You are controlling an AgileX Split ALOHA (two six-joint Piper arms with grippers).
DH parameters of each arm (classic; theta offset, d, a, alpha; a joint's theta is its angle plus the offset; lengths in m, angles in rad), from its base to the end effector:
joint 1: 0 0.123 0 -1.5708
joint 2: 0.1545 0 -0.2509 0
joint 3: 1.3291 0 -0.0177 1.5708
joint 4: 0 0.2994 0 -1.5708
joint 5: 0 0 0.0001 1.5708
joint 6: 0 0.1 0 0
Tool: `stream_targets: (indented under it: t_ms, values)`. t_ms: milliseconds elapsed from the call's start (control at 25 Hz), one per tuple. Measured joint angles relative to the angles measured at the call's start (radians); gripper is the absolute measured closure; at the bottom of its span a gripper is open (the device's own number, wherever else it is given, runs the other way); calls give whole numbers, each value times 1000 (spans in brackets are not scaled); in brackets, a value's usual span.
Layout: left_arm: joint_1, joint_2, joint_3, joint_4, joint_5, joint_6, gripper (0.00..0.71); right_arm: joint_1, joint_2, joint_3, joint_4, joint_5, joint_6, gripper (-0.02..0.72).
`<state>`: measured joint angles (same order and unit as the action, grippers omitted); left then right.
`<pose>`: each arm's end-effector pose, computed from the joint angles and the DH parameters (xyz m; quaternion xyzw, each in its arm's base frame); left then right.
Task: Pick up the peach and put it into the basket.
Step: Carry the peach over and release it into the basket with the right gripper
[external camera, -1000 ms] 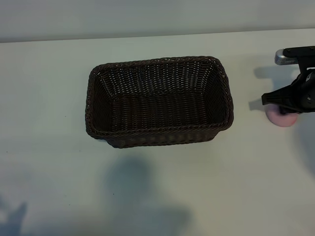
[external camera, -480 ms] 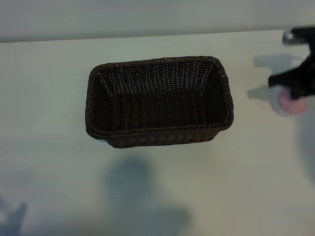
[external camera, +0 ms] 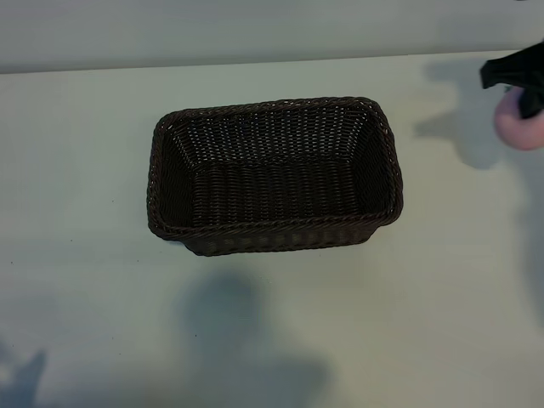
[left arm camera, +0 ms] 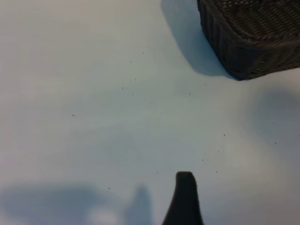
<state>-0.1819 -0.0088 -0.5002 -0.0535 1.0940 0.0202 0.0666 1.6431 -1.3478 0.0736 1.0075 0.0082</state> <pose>0.0752 -0.0187 0.2945 0.0883 0.8547 -0.0679 0.5071 0.3865 0.0320 0.2294 -0.0149 0.9836 0.0407 0.1751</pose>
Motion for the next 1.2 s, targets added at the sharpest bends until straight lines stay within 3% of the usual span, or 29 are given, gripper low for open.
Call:
stream_targets:
  t_ms: [120,400,680,920,1200]
  values:
    - [20,0,0,0,0,0,112,78,0,-21,39,8,-8,658]
    - [139,0,0,0,0,1,112,314,4,-64,84,4,-1,658]
    - [148,0,0,0,0,3,112,435,93,-111,87,-68,7,658]
    - [148,0,0,0,0,3,112,454,243,-134,87,-196,2,658]
    - [148,0,0,0,0,3,112,454,355,-166,86,-249,-15,646]
